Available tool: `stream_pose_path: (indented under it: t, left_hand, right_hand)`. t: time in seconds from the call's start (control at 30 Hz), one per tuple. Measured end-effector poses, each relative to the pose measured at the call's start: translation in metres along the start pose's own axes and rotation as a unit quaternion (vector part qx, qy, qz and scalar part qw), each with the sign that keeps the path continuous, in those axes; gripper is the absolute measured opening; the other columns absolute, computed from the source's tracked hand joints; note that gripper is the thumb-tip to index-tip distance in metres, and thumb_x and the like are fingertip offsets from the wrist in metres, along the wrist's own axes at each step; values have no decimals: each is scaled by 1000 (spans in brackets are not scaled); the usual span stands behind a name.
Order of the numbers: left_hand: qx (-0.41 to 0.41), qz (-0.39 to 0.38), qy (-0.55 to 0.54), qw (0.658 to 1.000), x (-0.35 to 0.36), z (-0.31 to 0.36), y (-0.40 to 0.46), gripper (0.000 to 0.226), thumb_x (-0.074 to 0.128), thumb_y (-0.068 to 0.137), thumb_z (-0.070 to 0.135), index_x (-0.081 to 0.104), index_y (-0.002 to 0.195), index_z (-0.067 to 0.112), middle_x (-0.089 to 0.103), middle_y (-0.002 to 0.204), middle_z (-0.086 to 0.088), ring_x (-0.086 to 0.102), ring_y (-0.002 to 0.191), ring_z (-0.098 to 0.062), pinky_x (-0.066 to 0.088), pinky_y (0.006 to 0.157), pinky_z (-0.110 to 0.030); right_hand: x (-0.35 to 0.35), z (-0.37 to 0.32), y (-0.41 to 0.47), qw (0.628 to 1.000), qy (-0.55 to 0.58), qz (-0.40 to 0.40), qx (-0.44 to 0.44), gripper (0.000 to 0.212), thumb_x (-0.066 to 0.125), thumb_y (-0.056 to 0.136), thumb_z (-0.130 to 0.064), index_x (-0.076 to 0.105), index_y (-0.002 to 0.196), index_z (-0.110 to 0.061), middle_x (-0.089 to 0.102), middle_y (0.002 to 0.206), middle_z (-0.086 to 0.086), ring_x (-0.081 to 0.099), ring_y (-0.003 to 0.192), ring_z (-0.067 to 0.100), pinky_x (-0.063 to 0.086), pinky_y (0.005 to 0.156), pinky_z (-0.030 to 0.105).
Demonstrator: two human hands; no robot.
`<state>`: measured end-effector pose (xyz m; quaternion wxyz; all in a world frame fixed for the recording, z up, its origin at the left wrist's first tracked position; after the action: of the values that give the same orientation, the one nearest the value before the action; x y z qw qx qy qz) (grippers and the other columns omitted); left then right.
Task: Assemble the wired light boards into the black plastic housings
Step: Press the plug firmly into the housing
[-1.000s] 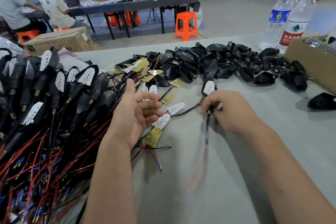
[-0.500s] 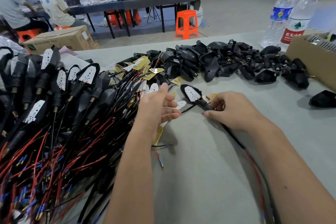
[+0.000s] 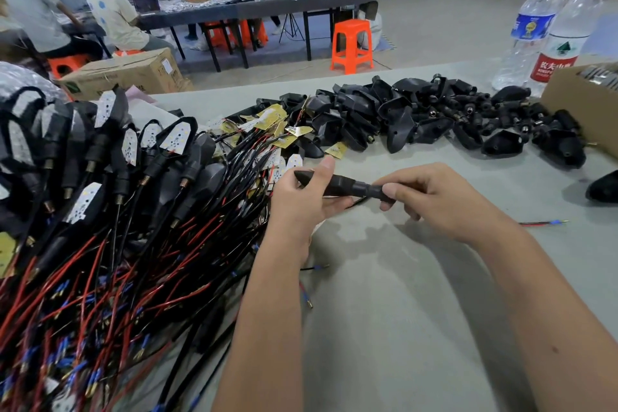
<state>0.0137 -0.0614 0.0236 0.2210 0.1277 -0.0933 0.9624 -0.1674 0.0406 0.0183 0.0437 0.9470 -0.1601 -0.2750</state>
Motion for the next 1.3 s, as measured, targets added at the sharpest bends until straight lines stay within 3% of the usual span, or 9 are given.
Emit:
stream_pose_path:
  t: [0.1,0.2,0.43,0.63,0.77,0.93,1.0,1.17,1.3]
  left_hand:
    - [-30,-4,-7,1000,-3,-1,1,42,69,97,35,60,108,-5,77,98,-21,77,85,-38,63,68,-30]
    - [-40,-4,-15,999,-6,-2,4,51,68,97,39,62,114,-9,78,96,-19,77,85,-37,63,69,-30]
    - [-45,-11,-40,998,-9,-4,4,56,66,98,39,61,118,-13,77,100,-20,77,88,-37,63,70,-29]
    - [-63,-4,-58,996,-11,-2,4,51,65,101,26,53,126,-16,75,103,-26,77,87,-39,63,67,-29]
    - [-69,3,-68,995,-12,-2,4,50,64,102,27,54,126,-16,73,107,-28,77,86,-40,63,67,-29]
    - [-78,5,-83,993,-15,-3,5,47,64,101,26,58,122,-16,76,98,-25,77,76,-35,61,61,-26]
    - [-77,3,-80,994,-15,-3,5,47,65,101,25,57,124,-15,75,103,-27,77,78,-35,61,63,-26]
    - [-59,-6,-67,996,-15,-2,6,25,65,101,18,56,110,-3,72,111,-30,76,92,-42,63,68,-30]
    - [-58,-14,-59,997,-14,-2,6,25,64,101,15,55,113,-5,74,107,-28,75,95,-42,63,71,-31]
  right_hand:
    - [0,-3,-1,1000,-3,11,-18,27,59,105,-23,80,96,-37,73,71,-13,37,53,14,30,50,25]
    - [2,-8,-2,999,12,24,-22,19,63,102,-21,78,97,-31,78,80,-8,54,57,6,37,59,19]
    - [-2,-7,-4,997,46,54,-12,23,88,78,-14,77,93,-27,77,84,-4,68,86,35,56,82,47]
    - [-3,-2,-3,998,23,53,-16,25,87,81,-17,79,91,-38,71,73,5,59,64,17,45,65,25]
    - [-1,0,-2,998,42,43,-12,21,81,88,-24,80,97,-42,69,75,8,48,63,14,39,63,26]
    - [2,-1,-2,996,67,57,-21,28,86,83,-18,81,99,-40,77,85,-5,63,73,30,50,72,30]
    - [1,-1,-2,995,70,64,-22,29,88,80,-17,81,97,-40,76,83,-10,62,69,28,49,68,26]
    - [5,-4,-2,993,66,96,-15,30,91,75,-14,80,93,-36,75,92,-6,67,79,41,58,83,50]
    - [4,-5,-4,991,68,109,-18,29,91,75,-15,80,92,-36,77,88,-6,68,79,39,57,78,44]
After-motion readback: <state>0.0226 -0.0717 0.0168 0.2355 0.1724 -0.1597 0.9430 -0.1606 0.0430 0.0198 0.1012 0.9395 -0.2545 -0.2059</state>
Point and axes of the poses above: each hand's wrist, its own y-axis towards the middle knuckle, its own x-axis out of the palm, z = x × y, the point moved 2 cm from there along y, towards the middle knuckle
